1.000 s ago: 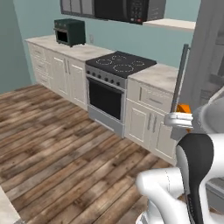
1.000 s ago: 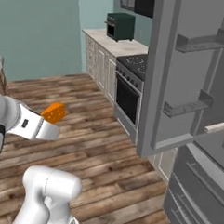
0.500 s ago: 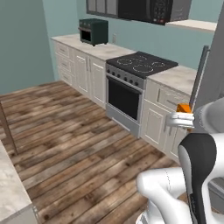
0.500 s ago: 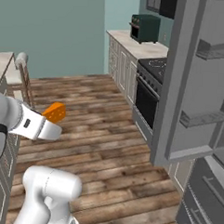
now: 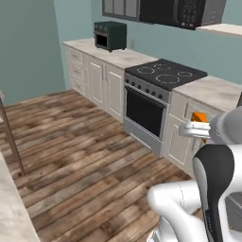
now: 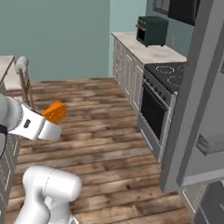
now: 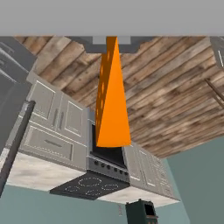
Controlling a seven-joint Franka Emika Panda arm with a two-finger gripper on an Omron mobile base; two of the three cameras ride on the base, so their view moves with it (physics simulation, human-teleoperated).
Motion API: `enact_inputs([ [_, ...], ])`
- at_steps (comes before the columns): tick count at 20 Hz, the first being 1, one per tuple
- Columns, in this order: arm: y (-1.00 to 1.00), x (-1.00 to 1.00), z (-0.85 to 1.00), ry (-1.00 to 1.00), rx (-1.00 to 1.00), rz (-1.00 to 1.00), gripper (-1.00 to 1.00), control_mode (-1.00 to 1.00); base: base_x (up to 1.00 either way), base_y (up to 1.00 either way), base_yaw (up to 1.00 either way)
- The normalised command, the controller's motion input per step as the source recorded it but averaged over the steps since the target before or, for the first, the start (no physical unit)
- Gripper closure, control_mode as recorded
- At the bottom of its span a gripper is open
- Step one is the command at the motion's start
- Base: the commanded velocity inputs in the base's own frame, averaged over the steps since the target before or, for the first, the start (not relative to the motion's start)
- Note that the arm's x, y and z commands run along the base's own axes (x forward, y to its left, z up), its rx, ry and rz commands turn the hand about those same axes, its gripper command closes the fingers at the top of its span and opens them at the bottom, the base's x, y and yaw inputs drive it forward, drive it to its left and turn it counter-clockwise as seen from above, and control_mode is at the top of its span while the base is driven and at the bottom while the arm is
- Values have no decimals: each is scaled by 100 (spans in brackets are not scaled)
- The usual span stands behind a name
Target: Pick the cheese from the fridge and the cheese grater from the cabinet and place them next to the salad bowl.
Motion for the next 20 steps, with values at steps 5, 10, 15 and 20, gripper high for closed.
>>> enact_inputs([
  [5,0,0,0,0,0,0,100,100,100,-6,9],
  [10,0,0,0,0,0,0,100,100,99,-5,9],
  [15,0,0,0,0,0,0,100,100,86,-1,2],
  [20,0,0,0,0,0,0,100,100,65,0,-3],
])
